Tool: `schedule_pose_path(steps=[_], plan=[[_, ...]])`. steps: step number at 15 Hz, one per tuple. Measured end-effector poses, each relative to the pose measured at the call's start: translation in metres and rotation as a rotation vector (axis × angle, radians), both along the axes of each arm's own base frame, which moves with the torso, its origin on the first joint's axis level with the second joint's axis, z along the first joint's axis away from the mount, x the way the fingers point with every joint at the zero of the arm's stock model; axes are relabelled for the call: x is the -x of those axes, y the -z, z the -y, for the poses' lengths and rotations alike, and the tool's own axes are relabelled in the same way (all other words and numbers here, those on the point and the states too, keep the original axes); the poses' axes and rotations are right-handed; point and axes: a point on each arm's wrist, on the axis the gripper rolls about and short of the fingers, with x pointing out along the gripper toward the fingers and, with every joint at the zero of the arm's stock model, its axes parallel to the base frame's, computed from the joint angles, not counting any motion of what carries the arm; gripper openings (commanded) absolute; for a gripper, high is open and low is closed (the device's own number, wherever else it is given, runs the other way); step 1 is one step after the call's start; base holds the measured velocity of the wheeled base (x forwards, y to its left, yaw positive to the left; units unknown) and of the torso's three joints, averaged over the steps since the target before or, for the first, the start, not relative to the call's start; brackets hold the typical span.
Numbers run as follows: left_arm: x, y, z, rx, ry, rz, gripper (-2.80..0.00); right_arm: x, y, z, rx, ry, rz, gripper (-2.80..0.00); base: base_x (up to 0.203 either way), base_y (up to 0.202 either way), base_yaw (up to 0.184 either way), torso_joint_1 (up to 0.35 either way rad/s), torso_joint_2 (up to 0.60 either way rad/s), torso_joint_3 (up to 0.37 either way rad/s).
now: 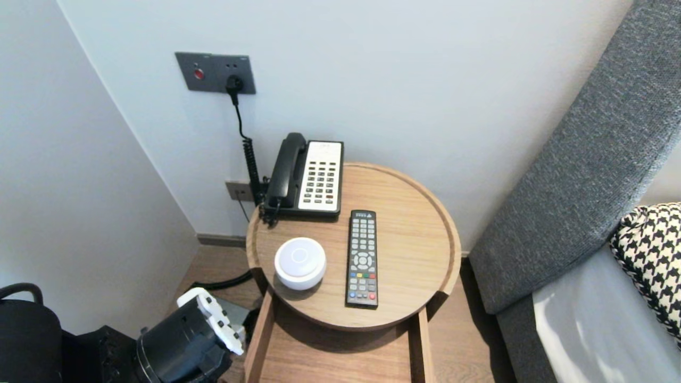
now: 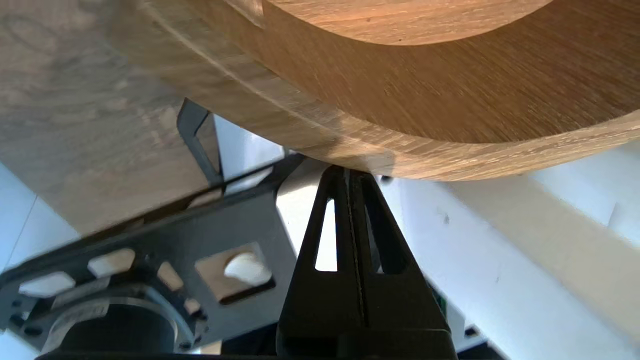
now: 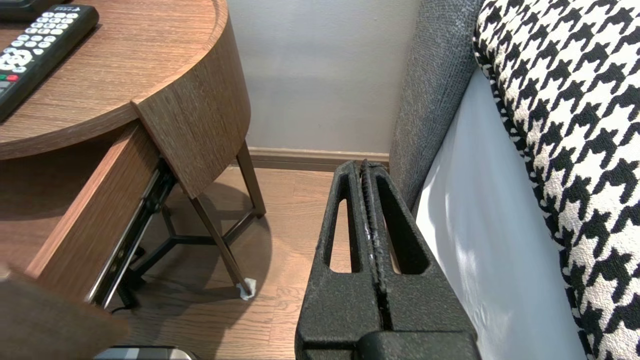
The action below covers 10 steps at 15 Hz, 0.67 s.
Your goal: Close the nightstand drawer
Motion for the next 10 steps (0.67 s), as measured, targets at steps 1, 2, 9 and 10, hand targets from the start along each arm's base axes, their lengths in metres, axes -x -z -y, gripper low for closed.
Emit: schedule_pose_path(steps=[1, 2, 9, 10], plan=[[-0.001, 0.000, 0.002, 0.005, -0.002, 0.006, -2.80, 0.000, 0.000, 0.000, 0.000, 0.000, 0.000, -2.80, 0.000, 0.000, 0.000, 0.000, 0.00, 0.000], [-0.002, 0.000, 0.003, 0.007, -0.004, 0.008, -2.80, 0.000, 0.000, 0.000, 0.000, 0.000, 0.000, -2.80, 0.000, 0.000, 0.000, 0.000, 0.00, 0.000], [-0.012, 0.000, 0.012, 0.046, -0.063, 0.133, -2.80, 0.000, 0.000, 0.000, 0.000, 0.000, 0.000, -2.80, 0.000, 0.000, 0.000, 0.000, 0.00, 0.000], [-0.014, -0.001, 0.013, 0.057, -0.079, 0.162, -2.80, 0.000, 0.000, 0.000, 0.000, 0.000, 0.000, -2.80, 0.000, 0.000, 0.000, 0.000, 0.00, 0.000]])
